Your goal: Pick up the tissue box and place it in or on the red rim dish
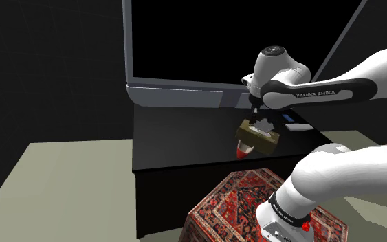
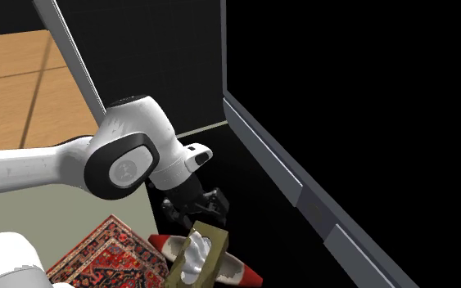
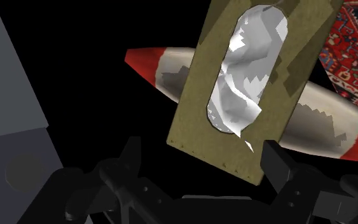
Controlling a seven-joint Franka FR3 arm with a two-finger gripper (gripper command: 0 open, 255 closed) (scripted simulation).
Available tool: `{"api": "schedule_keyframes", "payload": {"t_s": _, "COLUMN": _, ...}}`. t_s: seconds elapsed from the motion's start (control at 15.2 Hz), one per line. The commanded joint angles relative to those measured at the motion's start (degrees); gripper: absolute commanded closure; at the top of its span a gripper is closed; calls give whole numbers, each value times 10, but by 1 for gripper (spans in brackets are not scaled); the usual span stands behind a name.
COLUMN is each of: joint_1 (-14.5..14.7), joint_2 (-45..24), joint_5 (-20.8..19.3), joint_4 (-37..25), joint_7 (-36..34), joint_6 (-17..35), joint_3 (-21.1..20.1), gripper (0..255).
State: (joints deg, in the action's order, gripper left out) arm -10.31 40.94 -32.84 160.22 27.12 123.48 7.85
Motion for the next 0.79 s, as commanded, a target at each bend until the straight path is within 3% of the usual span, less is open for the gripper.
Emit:
{"api": "schedule_keyframes", "payload": {"t_s": 0.0, "joint_1": 7, "joint_2": 13, "joint_5": 11, "joint_4": -10, "joint_7": 4, "joint_6": -24, "joint_3": -7, "gripper": 0}}
{"api": "schedule_keyframes", "payload": {"t_s": 0.2, "joint_1": 23, "joint_2": 40, "joint_5": 40, "joint_4": -43, "joint_7": 12, "joint_6": -87, "joint_3": -28, "gripper": 0}}
{"api": "schedule_keyframes", "payload": {"t_s": 0.73, "joint_1": 23, "joint_2": 40, "joint_5": 40, "joint_4": -43, "joint_7": 12, "joint_6": -87, "joint_3": -28, "gripper": 0}}
